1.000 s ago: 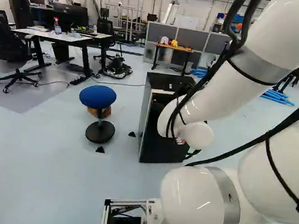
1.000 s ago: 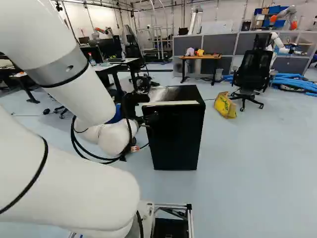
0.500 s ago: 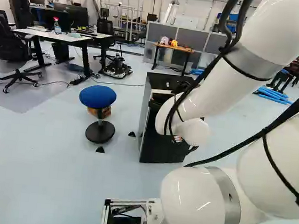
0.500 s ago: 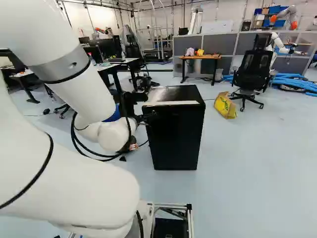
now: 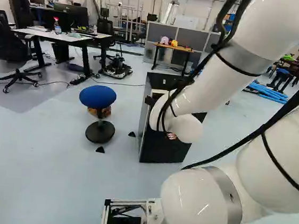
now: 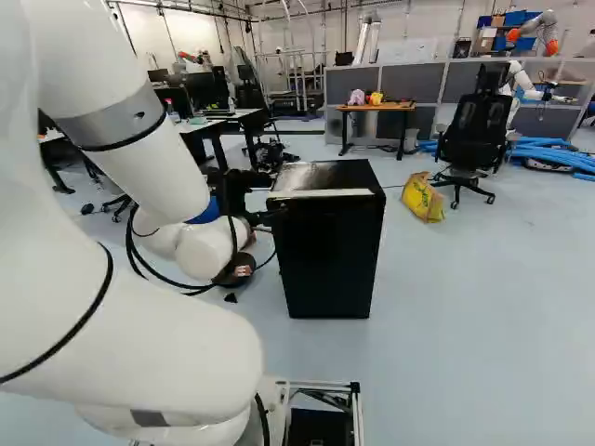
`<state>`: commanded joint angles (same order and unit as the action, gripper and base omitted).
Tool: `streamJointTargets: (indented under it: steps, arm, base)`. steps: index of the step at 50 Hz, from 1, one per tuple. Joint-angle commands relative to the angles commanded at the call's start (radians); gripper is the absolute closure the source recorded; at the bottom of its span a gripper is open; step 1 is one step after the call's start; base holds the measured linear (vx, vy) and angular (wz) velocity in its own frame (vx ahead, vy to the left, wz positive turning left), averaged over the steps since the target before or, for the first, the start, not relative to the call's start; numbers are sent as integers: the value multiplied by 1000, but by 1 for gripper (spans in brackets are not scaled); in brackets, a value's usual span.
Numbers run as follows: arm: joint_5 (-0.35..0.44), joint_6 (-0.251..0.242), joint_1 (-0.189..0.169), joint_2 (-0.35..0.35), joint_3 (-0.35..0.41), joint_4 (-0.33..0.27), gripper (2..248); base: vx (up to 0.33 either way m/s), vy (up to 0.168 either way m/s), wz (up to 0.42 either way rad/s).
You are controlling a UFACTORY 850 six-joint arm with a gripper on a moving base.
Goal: Grab a drink from the fridge
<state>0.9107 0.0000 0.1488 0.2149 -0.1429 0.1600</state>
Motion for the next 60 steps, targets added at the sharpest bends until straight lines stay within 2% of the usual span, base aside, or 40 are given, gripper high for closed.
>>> streamJointTargets:
  steps: [11,28,46,60]
  arm:
    - [27,0,45,-11,-5,62,3]
    - [74,0,114,-73,-20,158,3]
    - [77,0,185,-156,-47,158,3]
    - [115,0,235,-233,-83,183,3]
  base:
    - [0,0,0]
    - [0,0,0]
    - [0,0,0]
    - [0,0,0]
